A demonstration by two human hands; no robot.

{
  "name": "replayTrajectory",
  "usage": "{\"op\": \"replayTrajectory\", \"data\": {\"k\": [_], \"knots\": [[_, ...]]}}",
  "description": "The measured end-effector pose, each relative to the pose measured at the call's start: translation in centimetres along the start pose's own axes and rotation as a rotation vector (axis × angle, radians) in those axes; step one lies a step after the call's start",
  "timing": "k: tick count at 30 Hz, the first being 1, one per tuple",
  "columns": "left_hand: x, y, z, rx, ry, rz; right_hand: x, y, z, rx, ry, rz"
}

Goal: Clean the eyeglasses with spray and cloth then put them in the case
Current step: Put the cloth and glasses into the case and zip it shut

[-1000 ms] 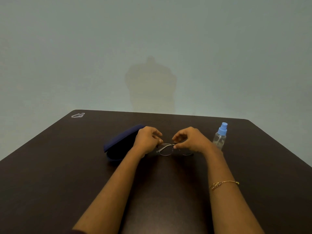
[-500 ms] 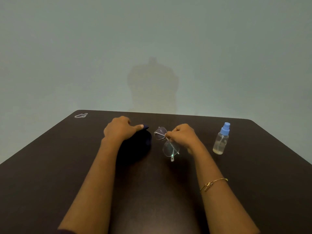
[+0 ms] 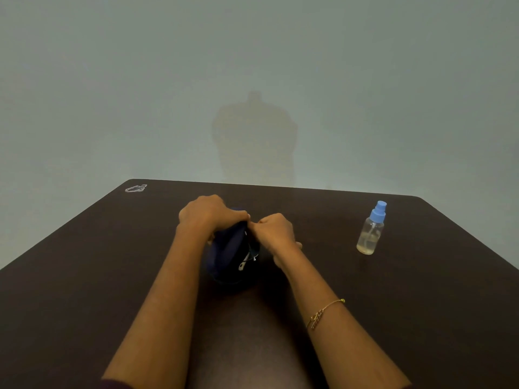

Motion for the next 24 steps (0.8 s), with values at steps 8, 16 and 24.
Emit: {"op": "replayTrajectory", "data": {"k": [8, 16, 24], "knots": [[0.6, 0.2, -0.1, 0.003, -0.075, -0.027, 0.9, -0.4, -0.3, -0.118, -0.23, -0.017], [1.4, 0.9, -2.2, -0.122, -0.371, -0.175, -0.4, 0.6, 0.5, -0.098, -0.082, -0.019], [3.7, 1.0, -1.9, -0.13, -0.566, -0.243, -0.9, 1.2, 1.6, -0.029, 0.038, 0.005]]}}
Point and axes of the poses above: each hand's wrist, its own y-axis towards the middle knuckle, its own x-axis out of the palm, z = x × y, the point moved 5 cm from there along y, towards the middle knuckle, and after that the axes turned 7 degrees about z, right-handed, at the moved point
